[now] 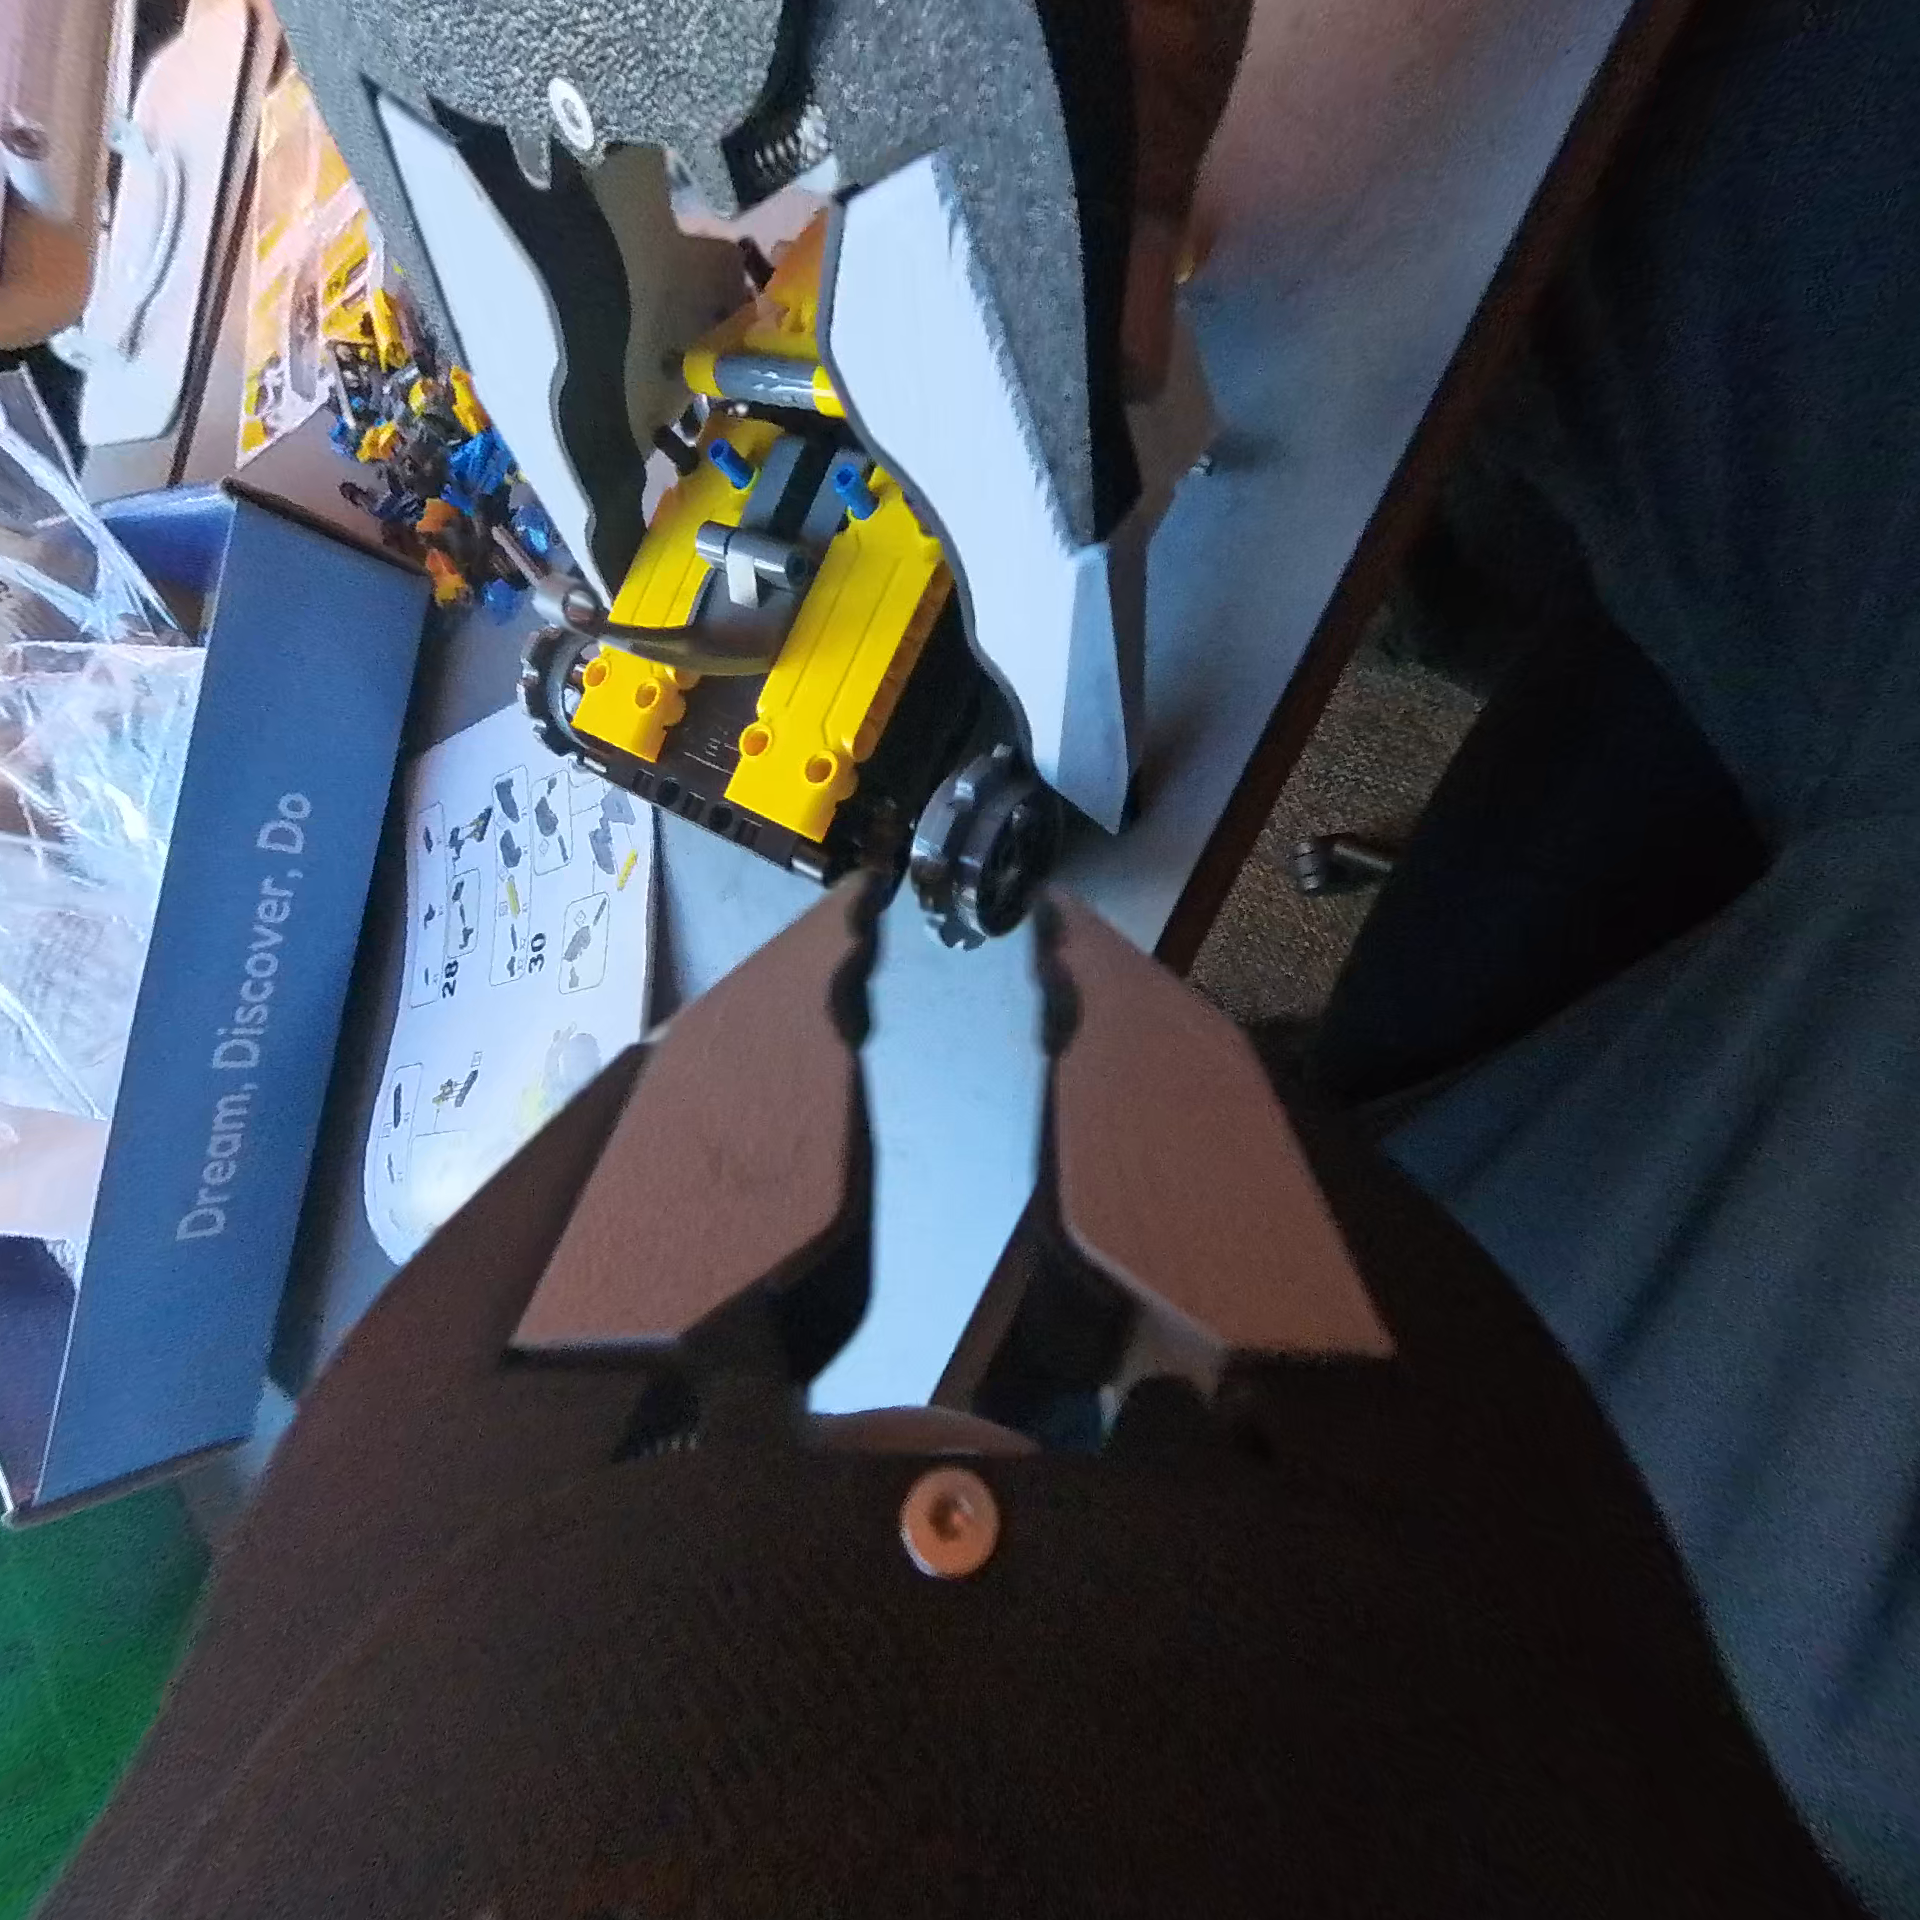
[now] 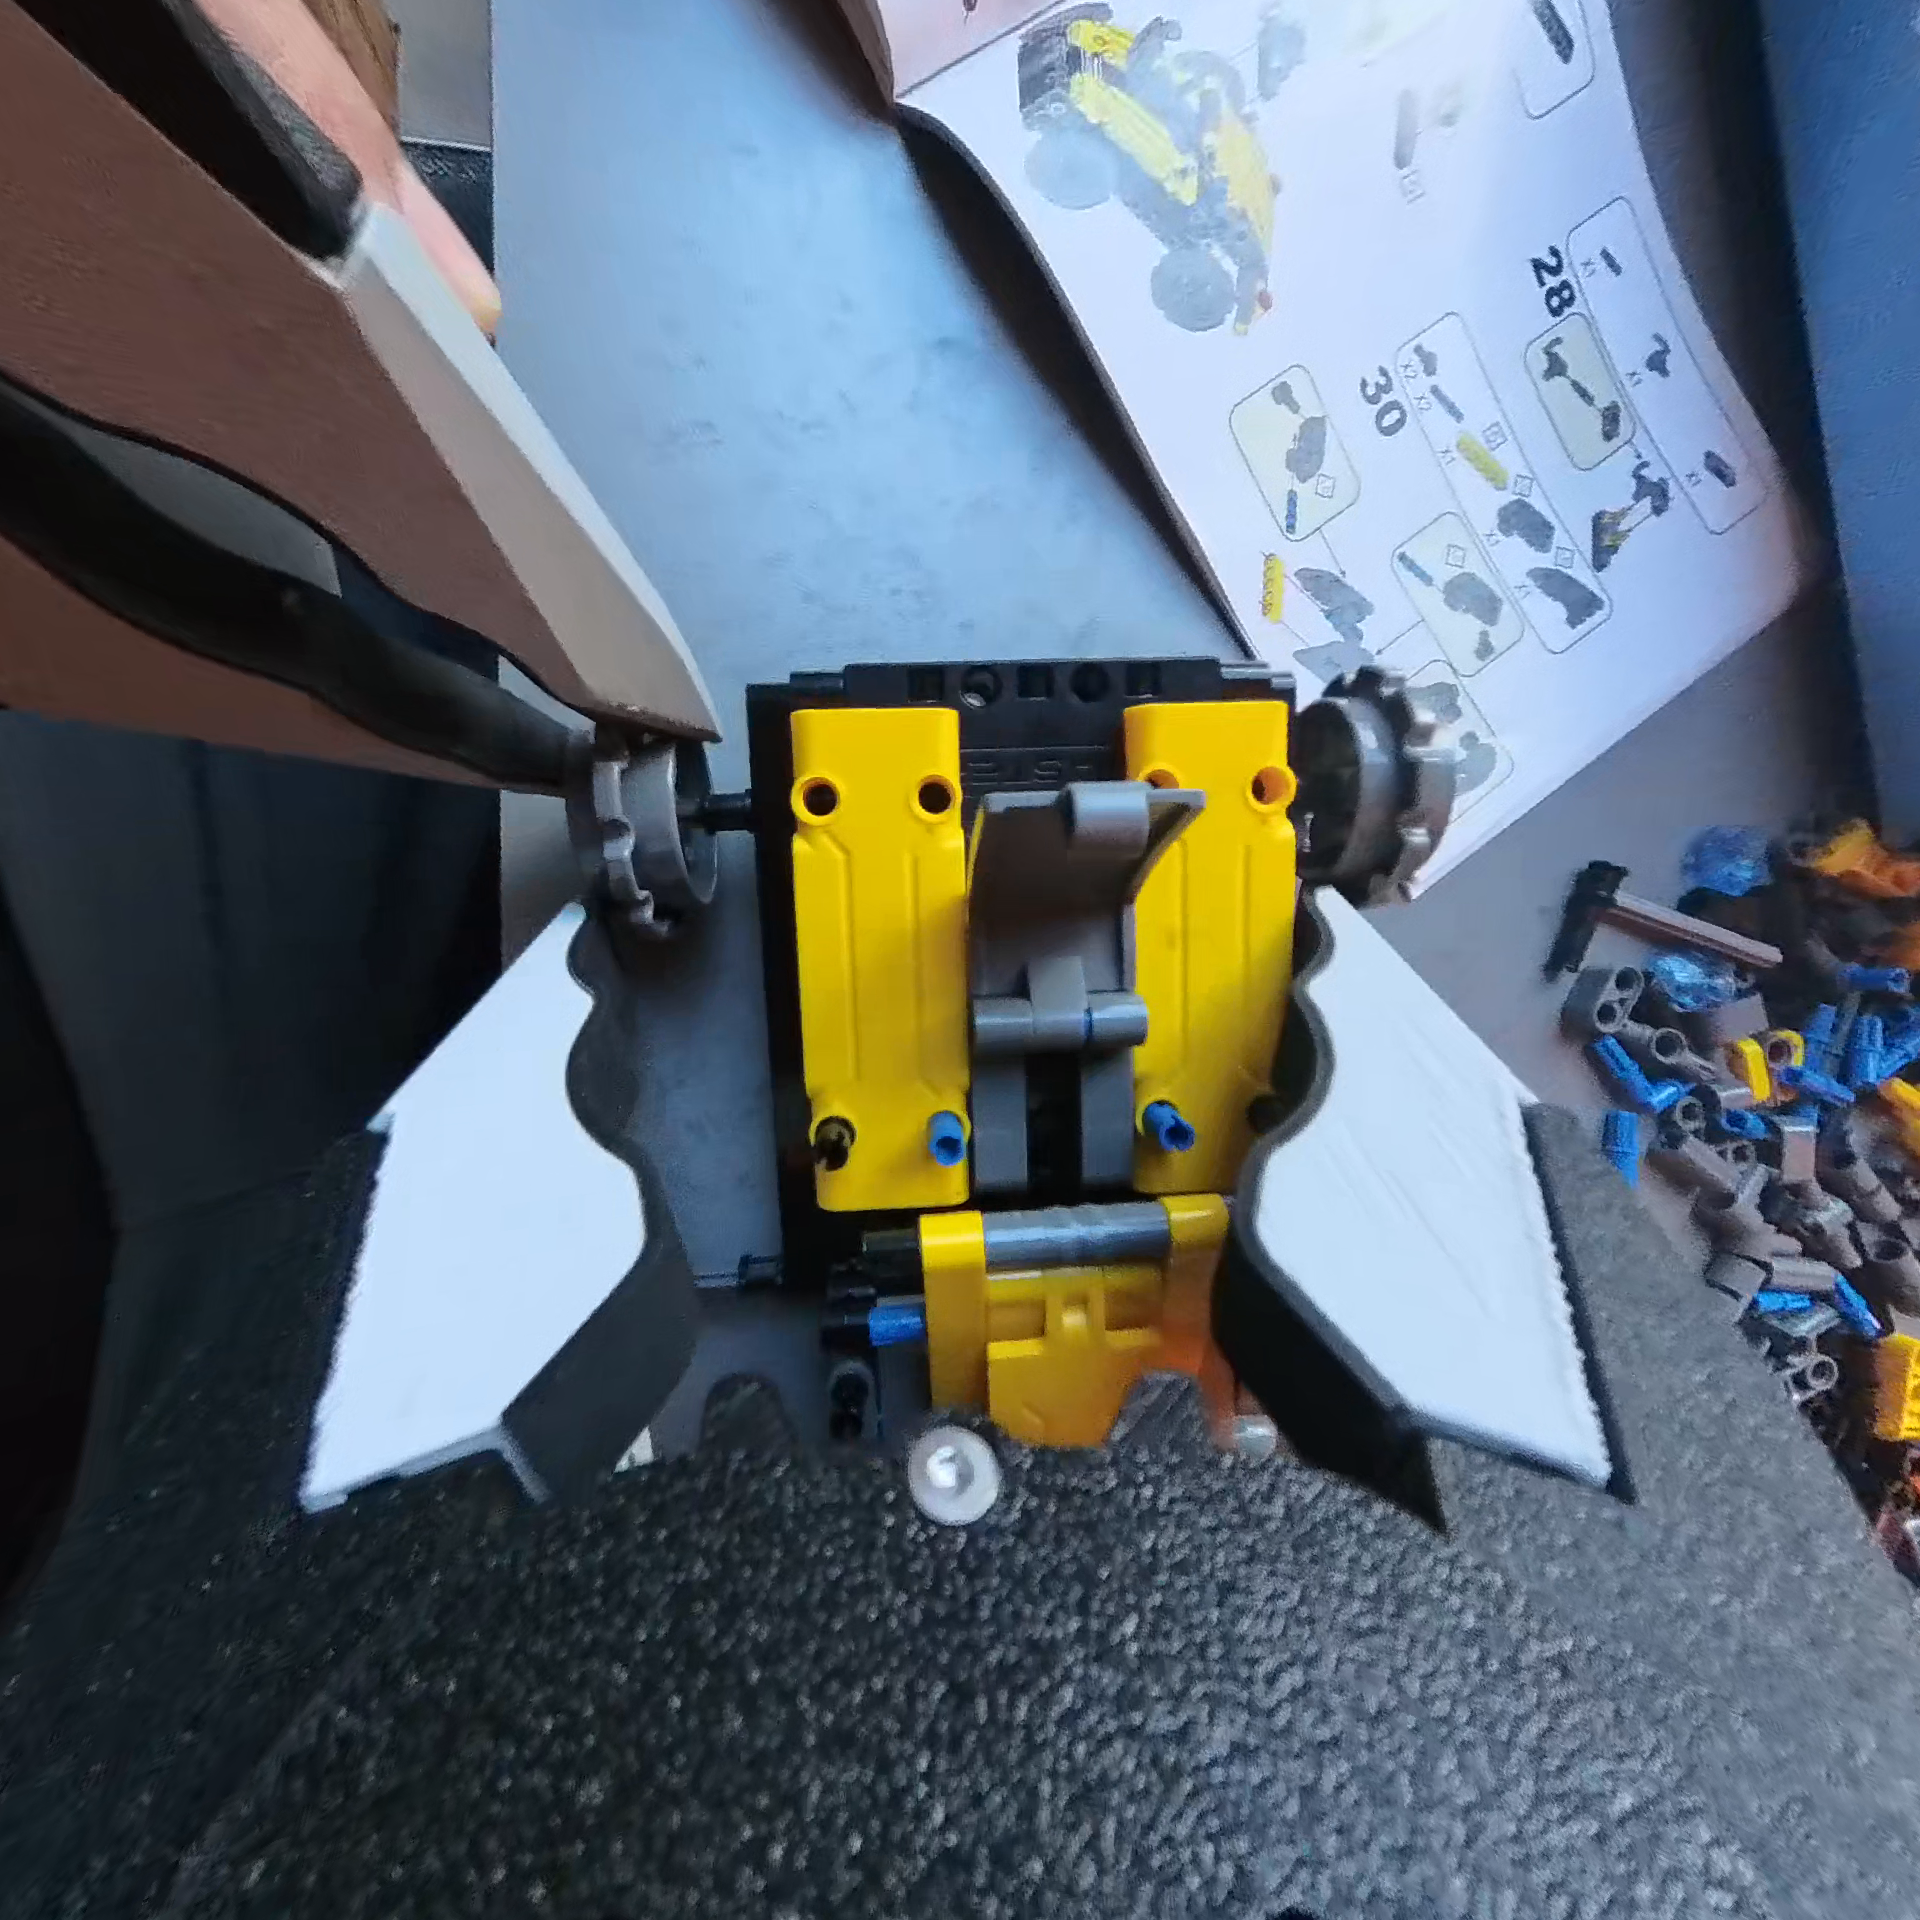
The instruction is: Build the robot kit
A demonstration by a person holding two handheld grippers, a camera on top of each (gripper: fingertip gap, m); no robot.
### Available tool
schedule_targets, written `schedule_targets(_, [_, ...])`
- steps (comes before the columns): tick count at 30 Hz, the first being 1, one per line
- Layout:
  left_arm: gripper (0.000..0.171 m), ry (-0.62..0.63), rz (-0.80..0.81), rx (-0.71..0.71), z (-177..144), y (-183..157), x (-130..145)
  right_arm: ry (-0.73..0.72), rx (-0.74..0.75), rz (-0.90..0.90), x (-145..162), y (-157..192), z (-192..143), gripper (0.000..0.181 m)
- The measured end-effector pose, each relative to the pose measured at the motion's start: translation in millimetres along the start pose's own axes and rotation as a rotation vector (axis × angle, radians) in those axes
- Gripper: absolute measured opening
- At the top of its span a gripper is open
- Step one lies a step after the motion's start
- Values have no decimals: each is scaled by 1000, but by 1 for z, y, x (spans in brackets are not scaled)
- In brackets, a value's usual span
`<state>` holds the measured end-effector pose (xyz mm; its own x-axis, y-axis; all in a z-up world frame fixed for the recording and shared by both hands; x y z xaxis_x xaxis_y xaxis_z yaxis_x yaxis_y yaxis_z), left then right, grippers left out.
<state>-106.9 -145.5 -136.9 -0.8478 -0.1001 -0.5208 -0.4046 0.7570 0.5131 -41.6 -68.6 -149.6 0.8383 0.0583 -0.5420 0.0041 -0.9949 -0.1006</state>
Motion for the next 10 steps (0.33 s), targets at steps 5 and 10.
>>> schedule_targets(5, [85,-52,-38,110,4,12,19,-1,-23,-31,1,0,-1,121])
schedule_targets(10, [91,-182,-148,315,20,25,17,2,-40,-53,2,2,-1,121])
Point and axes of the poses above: each gripper's, where its closed fingertips meet, z out along the fingers, x out of its underside, y = z × x across the jaws, the point moved 6 cm from there along -z, back along the fingers, and after that the axes turned 2 degrees about -x, right-handed, at the moved point
